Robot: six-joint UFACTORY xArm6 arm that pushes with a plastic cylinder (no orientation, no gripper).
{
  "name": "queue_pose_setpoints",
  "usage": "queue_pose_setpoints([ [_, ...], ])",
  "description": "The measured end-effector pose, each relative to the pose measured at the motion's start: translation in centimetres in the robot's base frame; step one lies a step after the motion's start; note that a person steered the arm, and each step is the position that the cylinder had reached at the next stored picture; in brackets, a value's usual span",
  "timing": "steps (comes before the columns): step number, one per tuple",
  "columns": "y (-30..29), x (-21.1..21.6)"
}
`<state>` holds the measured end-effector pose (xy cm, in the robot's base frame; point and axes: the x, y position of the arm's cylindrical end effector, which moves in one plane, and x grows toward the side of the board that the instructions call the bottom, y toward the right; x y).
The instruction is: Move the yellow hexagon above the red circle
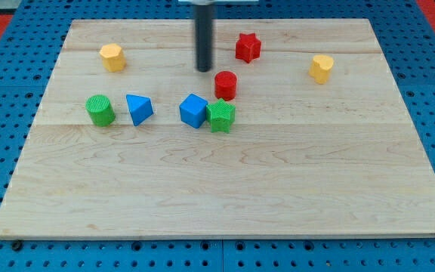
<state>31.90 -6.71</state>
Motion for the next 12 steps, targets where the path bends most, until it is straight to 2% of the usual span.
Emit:
queue_pose_setpoints([
  [2, -5.7, 5.1],
  [3, -9.5, 4.9],
  [4, -10.5, 4.9],
  [5, -9.3, 4.3],
  [6, -2.2, 1.4],
  [7, -6.4, 2.8],
  [8, -14.7, 1.4],
  [9, -17.8, -0.4],
  [10, -10.5, -3.2],
  [12, 2.0, -1.9],
])
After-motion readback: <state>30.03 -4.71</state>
